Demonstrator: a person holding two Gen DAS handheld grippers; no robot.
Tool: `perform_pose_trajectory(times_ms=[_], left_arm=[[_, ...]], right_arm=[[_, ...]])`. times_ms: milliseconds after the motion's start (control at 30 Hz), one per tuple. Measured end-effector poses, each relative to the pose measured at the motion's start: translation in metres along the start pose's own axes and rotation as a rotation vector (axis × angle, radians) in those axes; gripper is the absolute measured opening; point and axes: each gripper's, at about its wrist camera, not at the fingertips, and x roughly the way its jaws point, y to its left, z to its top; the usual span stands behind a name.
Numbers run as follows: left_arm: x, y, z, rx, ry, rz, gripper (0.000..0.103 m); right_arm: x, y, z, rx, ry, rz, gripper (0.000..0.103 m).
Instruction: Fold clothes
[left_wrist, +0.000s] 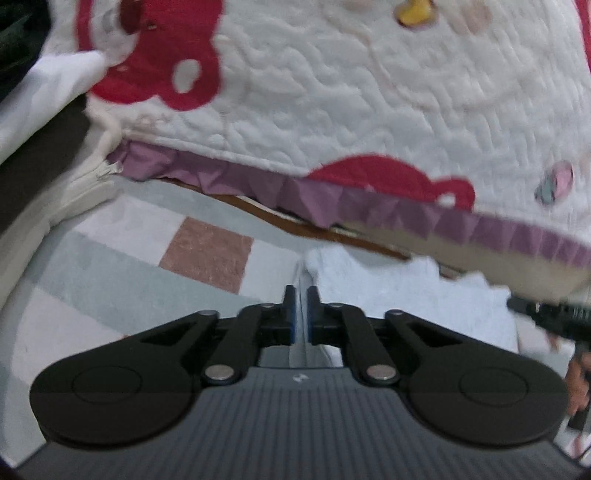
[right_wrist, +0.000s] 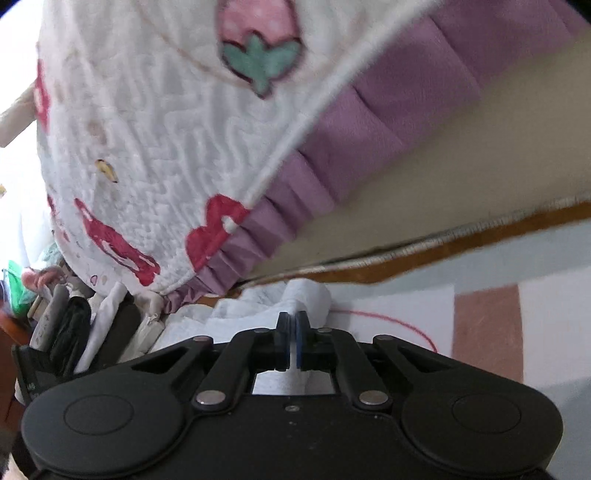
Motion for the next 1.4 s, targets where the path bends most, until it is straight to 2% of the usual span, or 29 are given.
perform_pose_trajectory(times_ms=[67, 133, 200, 233, 267, 367, 400, 433, 467, 500, 533, 567, 600, 633, 667, 767, 800, 833, 1033, 1100, 1233, 1400], left_arm=[[-0.001, 0.006, -0.001, -0.068, 0.025, -0.059, 0.021], [-0.001, 0.005, -0.003, -0.098, 0.054, -0.117, 0.023], [-0.001, -0.003, -0.007, -0.066, 0.093, -0.174, 0.032], [0.001, -0.009, -0.009, -0.02, 0.127, -0.192, 0.043], [0.003, -0.015, -0.012, 0.033, 0.155, -0.17, 0.044], [0.014, -0.027, -0.023, 0.182, 0.213, 0.052, 0.043], [0.017, -0.024, -0.025, 0.182, 0.209, 0.094, 0.044], [0.018, -0.019, -0.025, 0.163, 0.203, 0.125, 0.044], [0.017, -0.012, -0.023, 0.1, 0.192, 0.127, 0.044], [0.016, -0.006, -0.021, 0.054, 0.177, 0.141, 0.044], [0.012, -0.005, -0.019, 0.051, 0.153, 0.185, 0.041], [0.009, -0.004, -0.017, 0.058, 0.134, 0.231, 0.04], [0.007, -0.004, -0.016, 0.089, 0.129, 0.282, 0.04], [0.005, -0.003, -0.015, 0.106, 0.129, 0.312, 0.04], [0.002, 0.0, -0.015, 0.076, 0.138, 0.283, 0.04], [-0.012, 0.007, -0.017, -0.066, 0.149, 0.126, 0.042], [-0.018, 0.005, -0.02, -0.091, 0.149, 0.091, 0.043], [-0.024, -0.001, -0.023, -0.083, 0.153, 0.087, 0.043], [-0.063, -0.061, -0.058, 0.211, 0.109, 0.187, 0.044], [-0.073, -0.081, -0.074, 0.283, 0.128, 0.188, 0.046], [-0.087, -0.104, -0.101, 0.375, 0.168, 0.13, 0.046], [-0.103, -0.127, -0.13, 0.463, 0.213, 0.036, 0.05]], right_arm=[[-0.002, 0.005, 0.005, -0.038, -0.01, -0.027, 0.003], [0.002, 0.004, 0.008, -0.048, 0.01, -0.083, 0.003], [0.009, 0.001, 0.007, -0.085, 0.042, -0.147, 0.003], [0.011, 0.0, 0.006, -0.091, 0.051, -0.162, 0.003], [0.013, 0.0, 0.006, -0.088, 0.055, -0.171, 0.003], [0.013, 0.007, 0.005, -0.119, 0.048, -0.223, 0.003], [0.013, 0.01, 0.004, -0.147, 0.048, -0.266, 0.005], [0.012, 0.013, 0.004, -0.167, 0.049, -0.303, 0.011], [0.007, 0.013, 0.002, -0.148, 0.05, -0.3, 0.012], [0.0, 0.011, 0.001, -0.11, 0.05, -0.28, 0.018], [-0.007, 0.01, -0.001, -0.073, 0.051, -0.26, 0.025], [-0.014, 0.008, -0.003, -0.036, 0.051, -0.24, 0.042], [-0.021, 0.007, -0.007, 0.004, 0.052, -0.211, 0.05], [-0.029, 0.007, -0.014, 0.037, 0.062, -0.179, 0.05], [-0.036, 0.006, -0.022, 0.066, 0.077, -0.147, 0.05], [-0.053, 0.009, -0.051, 0.13, 0.147, -0.075, 0.05], [-0.059, 0.01, -0.062, 0.151, 0.174, -0.049, 0.05], [-0.064, 0.012, -0.072, 0.163, 0.198, -0.031, 0.05], [-0.092, 0.031, -0.129, 0.24, 0.294, 0.041, 0.05], [-0.105, 0.034, -0.147, 0.292, 0.313, 0.059, 0.051], [-0.115, 0.038, -0.174, 0.409, 0.363, 0.112, 0.052], [-0.116, 0.038, -0.188, 0.511, 0.33, 0.13, 0.052]])
